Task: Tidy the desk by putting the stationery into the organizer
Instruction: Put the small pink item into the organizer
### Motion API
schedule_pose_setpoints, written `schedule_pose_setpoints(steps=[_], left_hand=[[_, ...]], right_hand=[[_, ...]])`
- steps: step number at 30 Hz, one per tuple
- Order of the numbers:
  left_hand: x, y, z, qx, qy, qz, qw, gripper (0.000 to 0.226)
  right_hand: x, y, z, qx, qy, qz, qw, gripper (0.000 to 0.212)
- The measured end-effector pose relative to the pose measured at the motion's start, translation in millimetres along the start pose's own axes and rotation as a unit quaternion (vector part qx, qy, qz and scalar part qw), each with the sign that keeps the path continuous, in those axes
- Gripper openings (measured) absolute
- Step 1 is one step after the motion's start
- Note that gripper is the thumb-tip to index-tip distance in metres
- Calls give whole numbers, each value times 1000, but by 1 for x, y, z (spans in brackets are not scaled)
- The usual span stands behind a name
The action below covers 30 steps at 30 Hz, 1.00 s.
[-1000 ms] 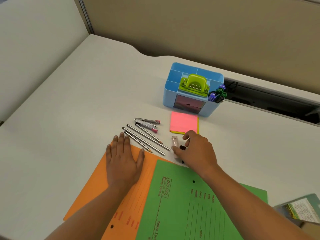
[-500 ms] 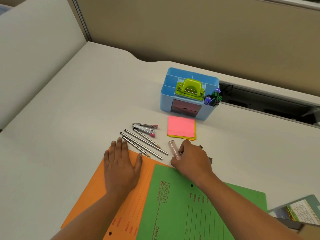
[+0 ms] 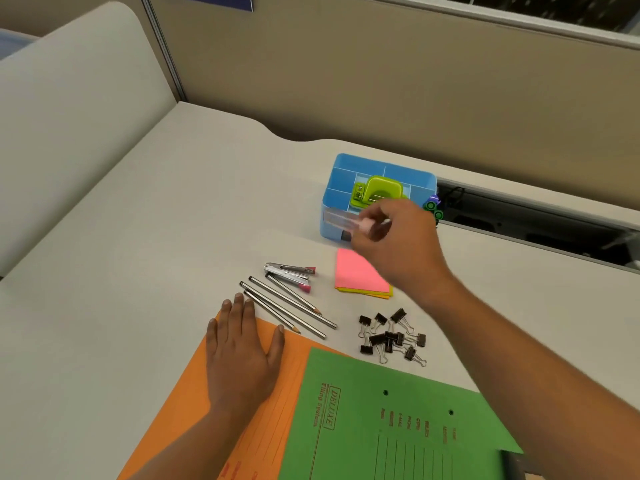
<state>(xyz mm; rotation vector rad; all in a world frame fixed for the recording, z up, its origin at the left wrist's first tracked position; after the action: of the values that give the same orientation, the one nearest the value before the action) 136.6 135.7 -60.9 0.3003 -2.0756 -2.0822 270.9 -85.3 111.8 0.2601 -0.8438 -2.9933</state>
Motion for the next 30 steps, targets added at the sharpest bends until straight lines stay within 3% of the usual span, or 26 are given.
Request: schedule_pose_setpoints(steps=[6,12,30], left_hand=[[1,1,2,-3,1,0,1000,78],[2,0,3,-1,0,0,1000,77],[1,0,3,3,0,6,1000,77]], right_hand=[[-82,11,31,127,60,22,990,17],[-127,-7,22,196,49,76,976,14],[-136,-39,3,308,50,114,943,13]])
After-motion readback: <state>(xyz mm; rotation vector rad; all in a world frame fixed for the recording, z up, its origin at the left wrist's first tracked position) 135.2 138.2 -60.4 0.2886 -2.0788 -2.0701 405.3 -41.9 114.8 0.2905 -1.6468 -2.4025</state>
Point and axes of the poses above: each hand's wrist, its own x-axis away from the middle knuckle, its own y-axis out of the back of the hand, z = x × y, the point moved 7 cm from there along -x, towards the middle knuckle, and after that the axes turned 15 degrees about -x, right-handed, at the moved point
